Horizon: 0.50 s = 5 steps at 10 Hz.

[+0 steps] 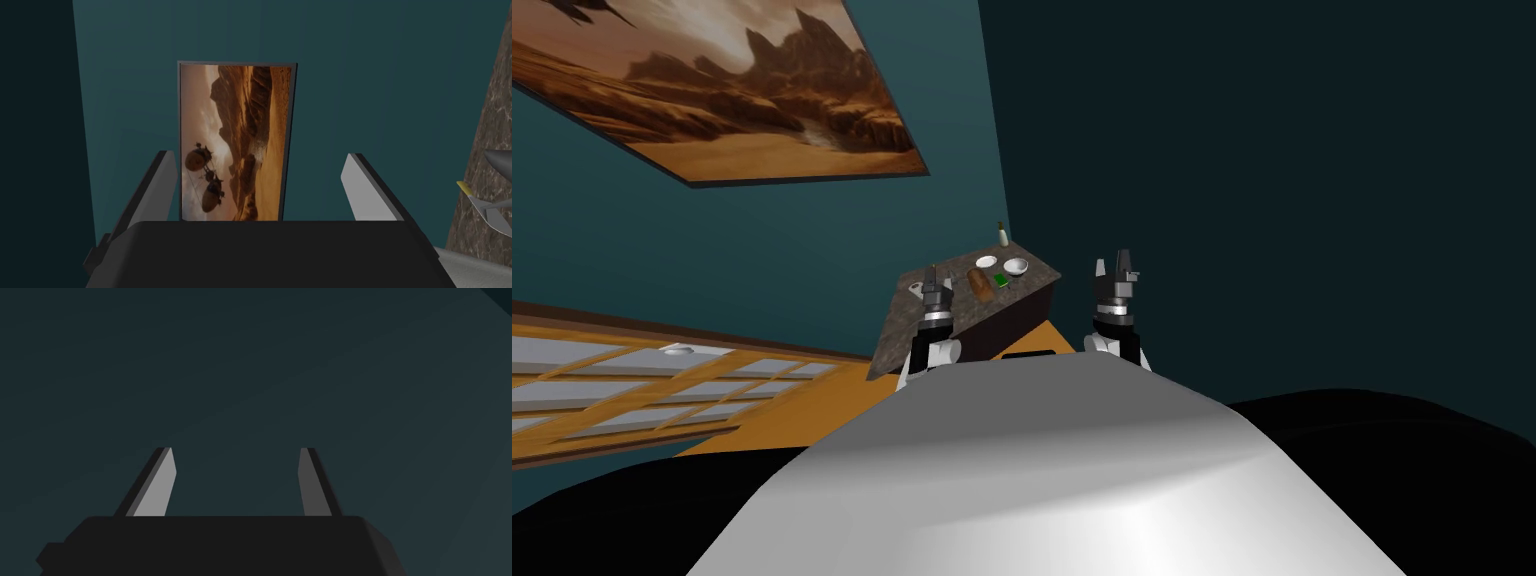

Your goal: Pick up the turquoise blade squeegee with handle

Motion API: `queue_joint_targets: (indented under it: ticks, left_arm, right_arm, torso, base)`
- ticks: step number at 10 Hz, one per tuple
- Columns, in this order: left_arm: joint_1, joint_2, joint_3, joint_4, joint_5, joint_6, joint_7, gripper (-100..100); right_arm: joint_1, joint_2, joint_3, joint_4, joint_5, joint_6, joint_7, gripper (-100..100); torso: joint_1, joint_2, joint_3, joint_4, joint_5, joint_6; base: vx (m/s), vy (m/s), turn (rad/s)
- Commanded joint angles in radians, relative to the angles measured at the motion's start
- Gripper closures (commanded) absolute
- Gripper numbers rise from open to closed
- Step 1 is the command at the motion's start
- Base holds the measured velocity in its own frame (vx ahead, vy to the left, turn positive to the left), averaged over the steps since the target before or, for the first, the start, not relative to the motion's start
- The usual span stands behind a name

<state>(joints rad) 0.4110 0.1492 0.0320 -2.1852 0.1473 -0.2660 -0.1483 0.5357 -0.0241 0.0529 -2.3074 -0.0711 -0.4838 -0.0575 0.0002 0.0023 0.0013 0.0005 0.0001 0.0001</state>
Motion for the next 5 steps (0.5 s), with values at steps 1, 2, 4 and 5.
queue_joint_targets:
  ticks: [1, 2, 4, 5]
  left_arm:
    - [-0.02, 0.011, -0.003, 0.01, 0.022, 0.05, 0.008, -100]
    - [-0.02, 0.011, -0.003, 0.01, 0.022, 0.074, 0.008, -100]
    - [-0.035, 0.016, -0.005, 0.017, 0.037, 0.123, 0.014, -100]
    - [-0.05, 0.019, -0.007, 0.024, 0.051, 0.16, 0.022, -100]
  right_arm:
    - [0.0, 0.0, 0.0, 0.0, 0.0, 0.0, 0.0, 0]
    - [0.0, 0.0, 0.0, 0.0, 0.0, 0.0, 0.0, 0]
    - [0.0, 0.0, 0.0, 0.0, 0.0, 0.0, 0.0, 0]
    - [0.0, 0.0, 0.0, 0.0, 0.0, 0.0, 0.0, 0]
  torso:
    - [0.0, 0.0, 0.0, 0.0, 0.0, 0.0]
    - [0.0, 0.001, 0.0, 0.0, 0.0, 0.0]
    - [0.0, 0.0, 0.0, 0.0, 0.0, 0.0]
    - [0.0, 0.0, 0.0, 0.0, 0.0, 0.0]
  base:
    - [-0.054, -0.001, -0.035]
    - [-0.043, 0.0, -0.011]
    - [-0.038, -0.001, -0.014]
    - [-0.033, -0.007, -0.016]
